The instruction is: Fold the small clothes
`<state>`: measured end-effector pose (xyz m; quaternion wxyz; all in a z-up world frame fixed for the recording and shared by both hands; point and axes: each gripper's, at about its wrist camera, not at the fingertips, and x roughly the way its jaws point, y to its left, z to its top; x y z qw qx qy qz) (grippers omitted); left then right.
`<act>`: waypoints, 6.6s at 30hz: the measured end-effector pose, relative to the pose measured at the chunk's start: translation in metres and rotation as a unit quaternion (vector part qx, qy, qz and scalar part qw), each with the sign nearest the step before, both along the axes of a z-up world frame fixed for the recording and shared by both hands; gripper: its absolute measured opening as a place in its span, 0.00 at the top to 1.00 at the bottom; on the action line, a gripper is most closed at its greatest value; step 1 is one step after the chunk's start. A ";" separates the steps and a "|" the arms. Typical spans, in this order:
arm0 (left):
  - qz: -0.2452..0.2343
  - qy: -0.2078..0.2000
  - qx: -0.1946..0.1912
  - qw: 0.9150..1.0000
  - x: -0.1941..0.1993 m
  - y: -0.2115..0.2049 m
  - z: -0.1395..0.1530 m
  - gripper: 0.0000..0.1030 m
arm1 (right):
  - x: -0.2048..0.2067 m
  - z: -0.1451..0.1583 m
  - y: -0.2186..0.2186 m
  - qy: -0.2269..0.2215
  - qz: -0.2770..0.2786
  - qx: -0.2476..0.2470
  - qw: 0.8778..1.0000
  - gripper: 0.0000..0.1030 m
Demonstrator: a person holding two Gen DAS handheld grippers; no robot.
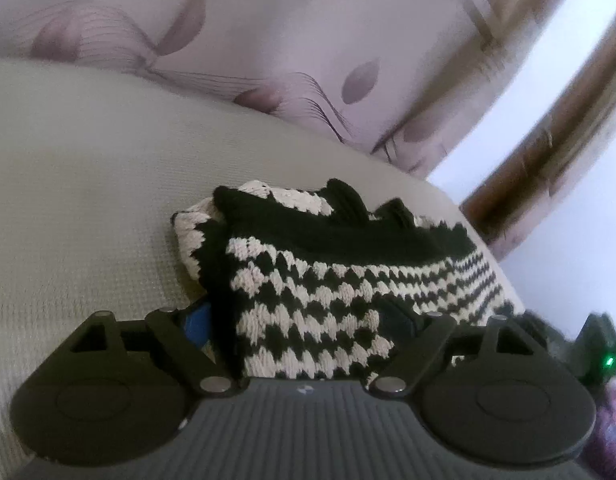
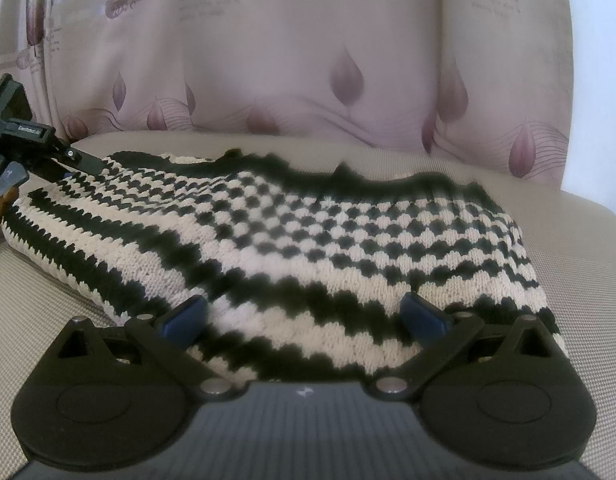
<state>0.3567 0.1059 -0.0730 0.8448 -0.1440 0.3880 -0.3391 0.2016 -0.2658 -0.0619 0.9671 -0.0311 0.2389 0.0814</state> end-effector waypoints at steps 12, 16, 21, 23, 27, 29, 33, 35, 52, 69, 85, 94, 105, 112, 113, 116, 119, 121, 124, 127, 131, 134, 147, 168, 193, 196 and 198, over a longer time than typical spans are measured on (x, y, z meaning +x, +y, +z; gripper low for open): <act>0.127 -0.001 0.016 0.992 -0.012 -0.022 0.003 0.80 | -0.003 0.001 -0.001 -0.006 0.001 0.012 1.000 0.00; 0.171 0.030 -0.024 0.984 -0.015 -0.030 0.018 0.80 | -0.003 0.001 -0.002 -0.007 0.003 0.017 1.000 0.00; 0.203 0.055 -0.043 0.977 -0.021 -0.043 0.035 0.81 | -0.006 0.004 -0.012 -0.012 0.016 0.063 0.998 0.00; 0.213 0.055 -0.048 0.974 -0.029 -0.049 0.043 0.81 | -0.007 0.005 -0.017 -0.017 0.021 0.080 0.996 0.00; 0.216 0.064 -0.073 0.972 -0.038 -0.066 0.055 0.81 | -0.009 0.006 -0.023 -0.024 0.029 0.104 0.994 0.00; 0.210 0.069 -0.082 0.972 -0.043 -0.075 0.059 0.81 | -0.010 0.007 -0.026 -0.025 0.033 0.116 0.992 0.00; 0.207 0.080 -0.092 0.971 -0.052 -0.093 0.062 0.81 | -0.017 0.013 -0.042 -0.047 0.030 0.187 0.981 0.00; 0.206 0.086 -0.098 0.970 -0.057 -0.102 0.061 0.81 | -0.024 0.017 -0.056 -0.071 0.033 0.282 0.956 0.00; 0.112 0.109 -0.339 0.928 -0.074 -0.113 -0.001 0.48 | 0.051 -0.025 -0.039 0.042 0.104 0.632 0.767 0.00; 0.101 0.115 -0.486 0.860 -0.107 -0.106 -0.029 0.36 | 0.072 -0.001 -0.020 0.078 0.047 0.592 0.801 0.33; 0.110 0.088 -0.448 0.883 -0.145 -0.068 0.002 0.05 | 0.097 0.033 0.014 0.082 0.016 0.439 0.894 0.77; 0.215 0.039 -0.261 0.940 -0.155 -0.028 -0.019 0.01 | 0.100 0.068 -0.018 0.040 0.047 0.408 0.911 0.80; 0.139 -0.012 -0.240 0.961 -0.149 -0.078 -0.030 0.01 | 0.092 0.078 -0.136 0.017 0.001 0.345 0.938 0.81; 0.123 -0.040 -0.203 0.971 -0.152 -0.097 -0.028 0.00 | 0.079 0.040 -0.196 0.009 -0.031 0.421 0.906 0.85; 0.121 -0.040 -0.202 0.971 -0.152 -0.097 -0.028 0.00 | 0.076 0.037 -0.196 0.011 -0.011 0.443 0.896 0.84; 0.123 -0.041 -0.205 0.970 -0.153 -0.097 -0.029 0.00 | 0.066 0.032 -0.179 0.025 0.022 0.471 0.881 0.50; 0.122 -0.043 -0.199 0.971 -0.153 -0.099 -0.027 0.00 | 0.065 0.028 -0.153 0.045 0.037 0.451 0.890 0.12; 0.121 -0.044 -0.196 0.972 -0.153 -0.100 -0.027 0.00 | 0.067 0.026 -0.137 0.048 0.038 0.416 0.907 0.12; 0.119 -0.046 -0.191 0.973 -0.152 -0.101 -0.026 0.00 | 0.074 0.020 -0.123 0.056 0.052 0.416 0.906 0.12; 0.119 -0.047 -0.188 0.974 -0.151 -0.102 -0.026 0.00 | 0.078 0.022 -0.104 0.065 0.047 0.373 0.924 0.12; 0.119 -0.048 -0.187 0.974 -0.151 -0.102 -0.026 0.00 | 0.080 0.024 -0.090 0.062 0.058 0.349 0.933 0.53; 0.118 -0.050 -0.184 0.975 -0.151 -0.104 -0.025 0.00 | 0.084 0.023 -0.078 0.067 0.057 0.313 0.946 0.72; 0.115 -0.051 -0.180 0.976 -0.150 -0.104 -0.026 0.00 | 0.060 0.091 -0.127 -0.046 -0.012 0.188 0.981 0.86; 0.058 -0.133 -0.157 0.977 -0.139 -0.174 0.045 0.04 | 0.001 0.059 -0.166 -0.069 -0.019 0.260 0.963 0.80; 0.016 -0.160 -0.115 0.980 -0.135 -0.216 -0.015 0.47 | 0.058 0.066 -0.152 -0.041 -0.009 0.195 0.980 0.79; 0.017 -0.160 -0.122 0.979 -0.137 -0.213 -0.017 0.47 | 0.097 0.058 -0.147 -0.009 -0.014 0.189 0.982 0.79; 0.016 -0.159 -0.123 0.979 -0.135 -0.214 -0.017 0.47 | 0.116 0.043 -0.134 0.030 -0.017 0.145 0.989 0.80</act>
